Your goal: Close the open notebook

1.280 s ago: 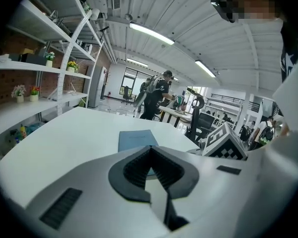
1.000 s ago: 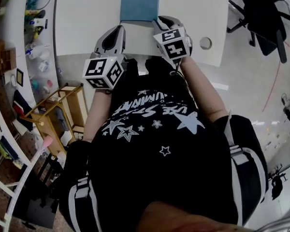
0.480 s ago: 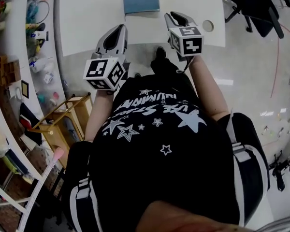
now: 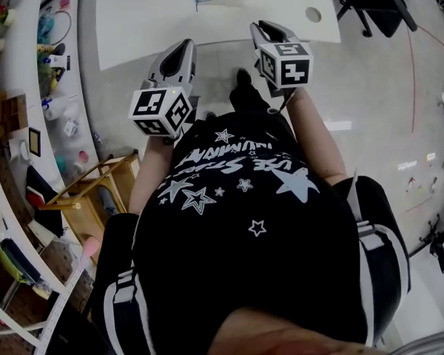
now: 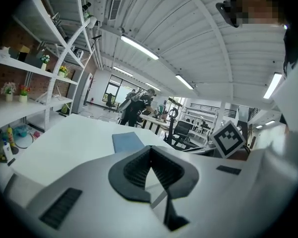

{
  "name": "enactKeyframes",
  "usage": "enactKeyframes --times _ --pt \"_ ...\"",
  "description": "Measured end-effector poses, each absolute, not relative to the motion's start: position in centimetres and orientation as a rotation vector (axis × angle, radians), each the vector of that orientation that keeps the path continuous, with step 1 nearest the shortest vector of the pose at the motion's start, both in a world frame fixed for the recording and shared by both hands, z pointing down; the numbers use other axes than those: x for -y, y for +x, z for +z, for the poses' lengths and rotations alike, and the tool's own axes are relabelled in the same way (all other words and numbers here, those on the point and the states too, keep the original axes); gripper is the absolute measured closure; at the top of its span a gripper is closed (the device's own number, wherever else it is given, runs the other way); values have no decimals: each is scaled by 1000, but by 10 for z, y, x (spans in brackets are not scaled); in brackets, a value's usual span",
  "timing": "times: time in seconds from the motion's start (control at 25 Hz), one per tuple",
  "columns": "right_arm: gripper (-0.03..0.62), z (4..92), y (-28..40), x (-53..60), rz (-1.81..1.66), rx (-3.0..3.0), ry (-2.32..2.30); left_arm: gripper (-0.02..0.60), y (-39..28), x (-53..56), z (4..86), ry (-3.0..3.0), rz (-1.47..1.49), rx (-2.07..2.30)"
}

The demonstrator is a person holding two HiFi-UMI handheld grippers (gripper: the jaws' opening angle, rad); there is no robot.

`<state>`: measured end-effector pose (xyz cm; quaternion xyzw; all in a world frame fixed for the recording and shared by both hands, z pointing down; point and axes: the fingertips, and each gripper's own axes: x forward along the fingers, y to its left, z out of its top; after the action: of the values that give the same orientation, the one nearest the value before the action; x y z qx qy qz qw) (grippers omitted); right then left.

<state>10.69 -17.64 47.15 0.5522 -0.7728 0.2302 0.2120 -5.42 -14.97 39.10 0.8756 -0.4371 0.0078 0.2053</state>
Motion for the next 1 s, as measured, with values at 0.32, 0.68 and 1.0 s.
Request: enactKeyframes --times 0.32,0.68,1.0 --pt "545 465 111 106 644 2053 1668 571 -66 106 394 2496 -2 1112" --pt "559 453 115 52 609 2012 1781 572 -65 72 401 2510 -6 1028" --pt "568 447 127 38 607 2050 1784 572 -54 55 399 2506 4 1062"
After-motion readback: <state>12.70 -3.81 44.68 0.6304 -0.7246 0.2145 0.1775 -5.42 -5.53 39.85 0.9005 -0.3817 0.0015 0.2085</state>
